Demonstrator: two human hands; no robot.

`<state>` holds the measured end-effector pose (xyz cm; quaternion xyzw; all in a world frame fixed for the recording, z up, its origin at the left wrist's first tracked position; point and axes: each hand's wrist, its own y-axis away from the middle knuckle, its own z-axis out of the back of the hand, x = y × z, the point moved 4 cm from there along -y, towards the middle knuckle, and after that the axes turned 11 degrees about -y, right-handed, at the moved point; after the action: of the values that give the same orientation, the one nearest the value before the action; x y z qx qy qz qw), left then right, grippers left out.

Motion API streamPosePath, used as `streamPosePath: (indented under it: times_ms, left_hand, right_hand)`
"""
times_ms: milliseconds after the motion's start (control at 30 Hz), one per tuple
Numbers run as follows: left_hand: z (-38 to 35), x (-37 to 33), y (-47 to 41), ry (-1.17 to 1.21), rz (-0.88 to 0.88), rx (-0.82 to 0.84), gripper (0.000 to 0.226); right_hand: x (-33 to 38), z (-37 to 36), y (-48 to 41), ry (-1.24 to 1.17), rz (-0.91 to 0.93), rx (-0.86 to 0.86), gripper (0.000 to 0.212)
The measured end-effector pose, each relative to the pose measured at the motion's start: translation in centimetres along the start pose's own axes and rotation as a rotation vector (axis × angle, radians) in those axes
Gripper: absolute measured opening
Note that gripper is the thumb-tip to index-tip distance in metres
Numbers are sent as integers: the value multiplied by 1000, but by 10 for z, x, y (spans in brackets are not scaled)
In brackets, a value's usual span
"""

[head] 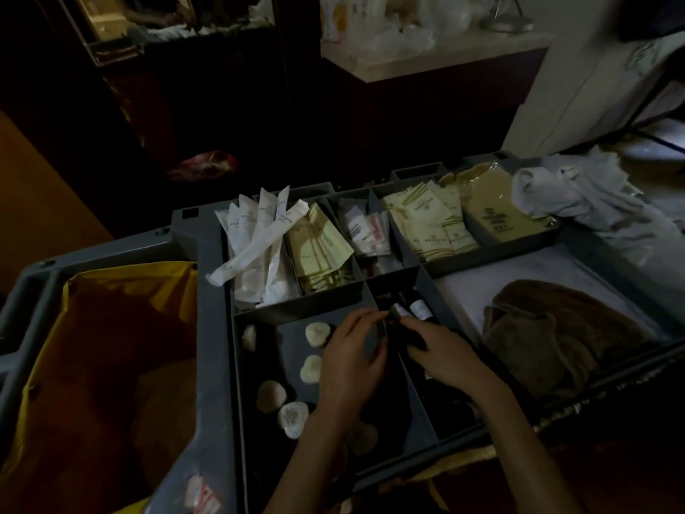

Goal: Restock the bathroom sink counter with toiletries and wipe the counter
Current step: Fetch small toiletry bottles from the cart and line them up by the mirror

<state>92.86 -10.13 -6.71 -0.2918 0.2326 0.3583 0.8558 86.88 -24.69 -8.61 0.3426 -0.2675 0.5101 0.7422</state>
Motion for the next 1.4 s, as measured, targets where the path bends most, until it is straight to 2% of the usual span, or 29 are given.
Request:
streamPosePath:
  times_ms: [133, 200, 367, 467, 600, 800, 900, 967, 1033, 1167, 1333, 1400]
  left_hand:
    - [1, -2, 3, 57, -6, -10, 36]
    - [2, -1, 2, 78, -13, -3, 40]
    - [8, -7, 5, 289, 60, 30, 41]
    - [11, -9, 6, 397, 84, 30, 35]
    - [16, -8, 5, 449, 155, -2, 29]
    - [14, 6, 2, 529, 335, -50, 25]
    - [9, 17, 2, 519, 410, -84, 29]
    - [8, 19, 2, 504, 424, -88, 28]
    - [8, 19, 2, 501, 424, -70, 24]
    - [8, 17, 2, 497, 430, -26, 22]
    - [6, 18, 0, 451, 416, -25, 18]
    - [5, 21, -1, 480, 428, -38, 17]
  right_hand:
    - [14, 13, 6, -110, 66, -119, 34]
    - [21, 23, 11, -249, 92, -210, 22]
    - [37, 35, 22, -654, 67, -328, 14]
    - [46, 29, 22, -668, 59, -288, 25]
    - [62, 17, 22, -628, 156, -241, 9]
    - [61, 24, 10, -705, 186, -282, 22]
    - [44, 35, -5, -586, 145, -368, 20]
    - [29, 36, -15, -351, 60, -420, 18]
    - [19, 29, -23, -137, 2, -420, 21]
    - [15, 10, -34, 81, -2, -395, 35]
    - [13, -4, -37, 232, -74, -339, 43]
    - [11, -5, -37, 252, -88, -306, 37]
